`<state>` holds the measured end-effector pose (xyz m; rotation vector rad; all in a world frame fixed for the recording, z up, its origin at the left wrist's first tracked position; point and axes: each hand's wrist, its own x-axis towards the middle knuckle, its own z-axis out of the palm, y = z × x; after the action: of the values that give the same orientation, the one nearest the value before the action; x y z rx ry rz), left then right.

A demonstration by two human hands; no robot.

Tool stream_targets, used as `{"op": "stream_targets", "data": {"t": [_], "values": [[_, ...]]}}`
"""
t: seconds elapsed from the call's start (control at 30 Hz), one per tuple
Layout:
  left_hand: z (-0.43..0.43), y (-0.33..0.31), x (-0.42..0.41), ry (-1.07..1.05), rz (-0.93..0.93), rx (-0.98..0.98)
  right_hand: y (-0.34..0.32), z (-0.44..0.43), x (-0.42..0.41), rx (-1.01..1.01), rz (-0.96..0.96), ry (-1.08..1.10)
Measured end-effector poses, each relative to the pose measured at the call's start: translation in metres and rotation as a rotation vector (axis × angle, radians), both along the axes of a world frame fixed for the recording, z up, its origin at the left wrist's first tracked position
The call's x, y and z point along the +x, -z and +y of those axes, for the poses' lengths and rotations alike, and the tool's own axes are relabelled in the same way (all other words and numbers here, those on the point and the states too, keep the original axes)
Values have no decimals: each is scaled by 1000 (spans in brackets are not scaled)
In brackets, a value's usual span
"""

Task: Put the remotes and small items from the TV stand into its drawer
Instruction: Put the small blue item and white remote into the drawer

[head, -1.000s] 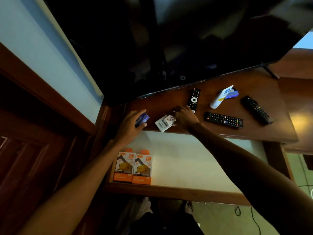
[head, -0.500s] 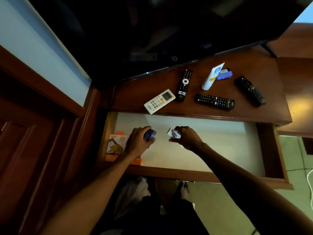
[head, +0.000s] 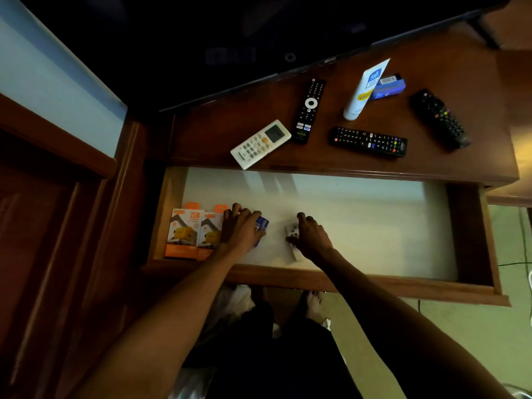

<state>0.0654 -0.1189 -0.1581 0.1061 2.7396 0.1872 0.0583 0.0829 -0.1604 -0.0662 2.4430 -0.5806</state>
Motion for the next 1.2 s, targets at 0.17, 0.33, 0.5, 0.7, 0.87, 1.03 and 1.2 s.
{"op": "stream_targets", "data": {"t": [0.17, 0.33, 0.5, 0.7, 0.87, 1.03, 1.2], "values": [[-19, -12, -18, 112, -121, -10, -2, 21, -15, -32, -183, -206], [-24, -13, -15, 141, -152, -8, 3, 19, -9, -15, -197, -284], [-41, -16, -6, 144, -181, -2, 10, -6, 9, -91, -137, -221], [-54, -16, -1, 87, -202, 46, 12, -42, 19, -38, -31, -208], [-55, -13, 2, 118, -199, 41, 14, -66, 22, -34, -48, -190], [-57, -13, 5, 142, -212, 74, 11, -72, 15, -67, -159, -141], [-62, -26, 1, 140, -218, 120, -3, -66, 7, -48, -249, -169]]}}
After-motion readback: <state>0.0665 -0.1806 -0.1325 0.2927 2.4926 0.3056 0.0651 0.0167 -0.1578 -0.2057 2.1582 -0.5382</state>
